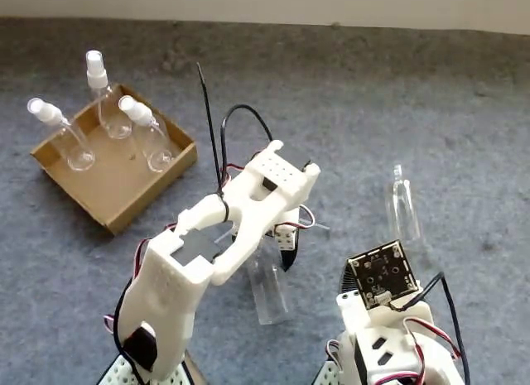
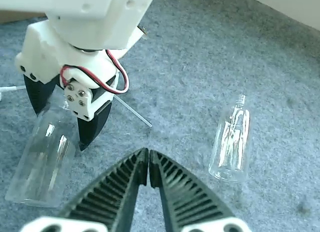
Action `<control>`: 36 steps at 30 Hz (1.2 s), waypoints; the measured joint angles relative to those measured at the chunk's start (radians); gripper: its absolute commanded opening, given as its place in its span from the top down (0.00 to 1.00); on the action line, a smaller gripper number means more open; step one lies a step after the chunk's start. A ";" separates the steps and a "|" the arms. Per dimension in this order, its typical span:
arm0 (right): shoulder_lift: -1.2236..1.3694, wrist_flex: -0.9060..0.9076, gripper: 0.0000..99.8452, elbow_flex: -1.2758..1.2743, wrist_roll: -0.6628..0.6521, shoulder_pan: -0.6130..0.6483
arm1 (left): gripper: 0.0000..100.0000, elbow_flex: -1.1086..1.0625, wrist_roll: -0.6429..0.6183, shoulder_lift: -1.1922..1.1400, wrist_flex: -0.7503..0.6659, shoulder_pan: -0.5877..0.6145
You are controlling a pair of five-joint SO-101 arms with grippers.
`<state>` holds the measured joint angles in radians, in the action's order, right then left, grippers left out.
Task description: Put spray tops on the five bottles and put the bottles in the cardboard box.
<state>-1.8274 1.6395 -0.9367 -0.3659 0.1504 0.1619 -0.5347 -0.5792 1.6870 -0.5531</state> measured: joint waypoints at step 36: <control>0.000 0.000 1.00 0.000 0.000 0.000 | 0.76 -0.216 -0.046 0.417 0.049 0.094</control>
<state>-1.8274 1.6395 -0.9367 -0.3659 0.1504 -0.0545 -0.5808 -0.1619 1.7361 -0.4595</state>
